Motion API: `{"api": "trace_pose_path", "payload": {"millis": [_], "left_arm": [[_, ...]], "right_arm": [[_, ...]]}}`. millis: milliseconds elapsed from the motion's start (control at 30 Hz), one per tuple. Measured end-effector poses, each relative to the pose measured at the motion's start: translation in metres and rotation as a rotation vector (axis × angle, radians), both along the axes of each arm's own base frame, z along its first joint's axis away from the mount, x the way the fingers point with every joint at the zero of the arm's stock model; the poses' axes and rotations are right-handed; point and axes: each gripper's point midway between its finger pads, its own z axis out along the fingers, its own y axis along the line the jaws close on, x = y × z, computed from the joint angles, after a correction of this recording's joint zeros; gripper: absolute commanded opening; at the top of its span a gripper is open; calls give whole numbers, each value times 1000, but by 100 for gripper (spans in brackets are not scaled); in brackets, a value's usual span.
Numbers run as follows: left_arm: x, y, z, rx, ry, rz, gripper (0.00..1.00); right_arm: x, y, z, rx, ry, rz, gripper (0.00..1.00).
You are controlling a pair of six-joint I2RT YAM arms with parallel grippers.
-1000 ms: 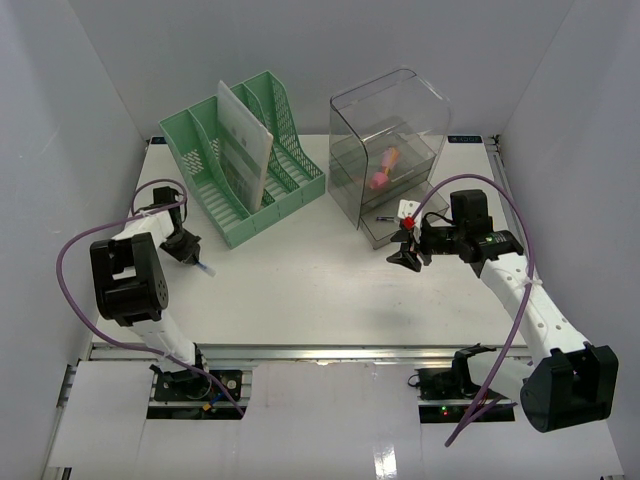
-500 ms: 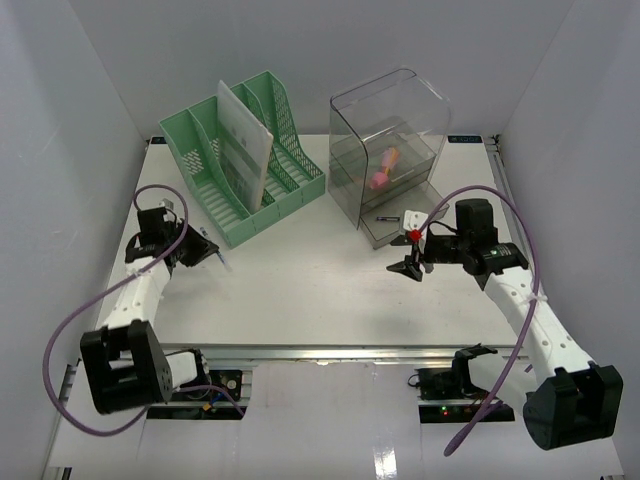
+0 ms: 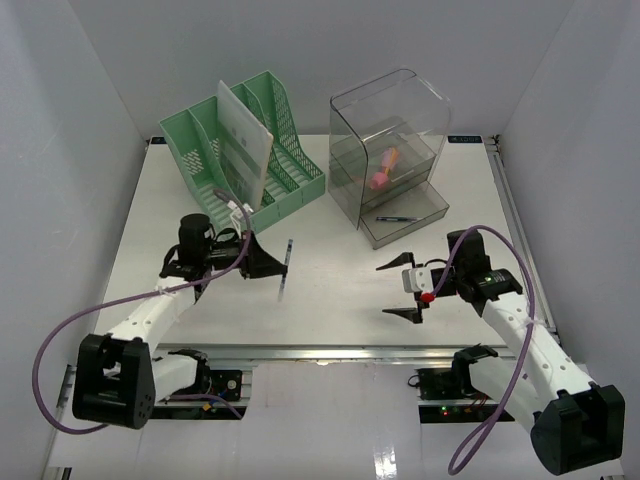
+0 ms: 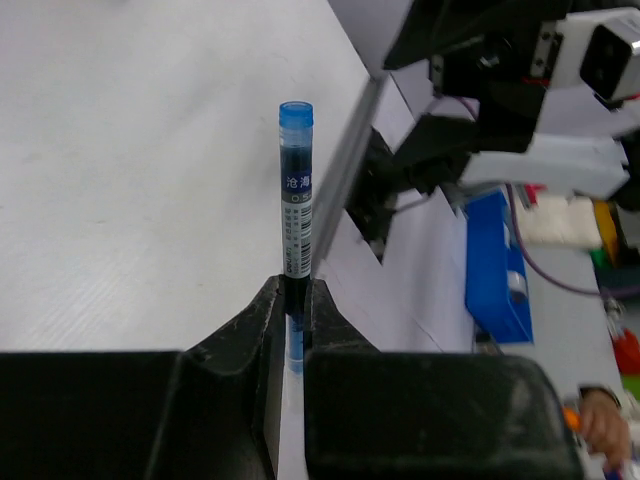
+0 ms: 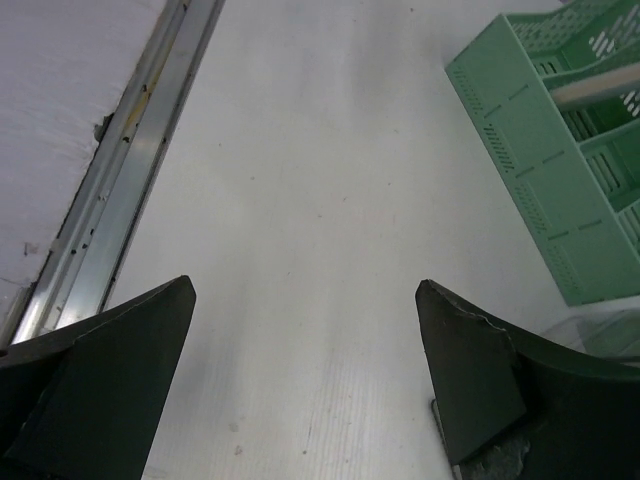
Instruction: Organize the desk
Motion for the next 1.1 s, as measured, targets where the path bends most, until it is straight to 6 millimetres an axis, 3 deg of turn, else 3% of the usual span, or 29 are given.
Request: {"api": "trace_pose_path", "payload": {"millis": [100,233,333,633,767,1100], "left_arm": [[-22,-27,-5,-16,25,-168,11],[-35,-49,-13,-20,70,-289,12],[-36,-69,-15,-14,93,-363,12],[-42,-116,-38,34,191,-496,12],[-46,-129,-46,58,231,-529,12],[-50,-146,-45,88,262,-572,12]], "right_arm": [[-6,10,-3,-8,-86,65,93],[-4,14,-9,-27,-185,100,87],[5,14,-10,-48,-269,107,85],[20,30,15,-66,-468,188,79],[18,35,7,-110,-502,219,75],[13,47,-27,-297,-592,307,49]]}}
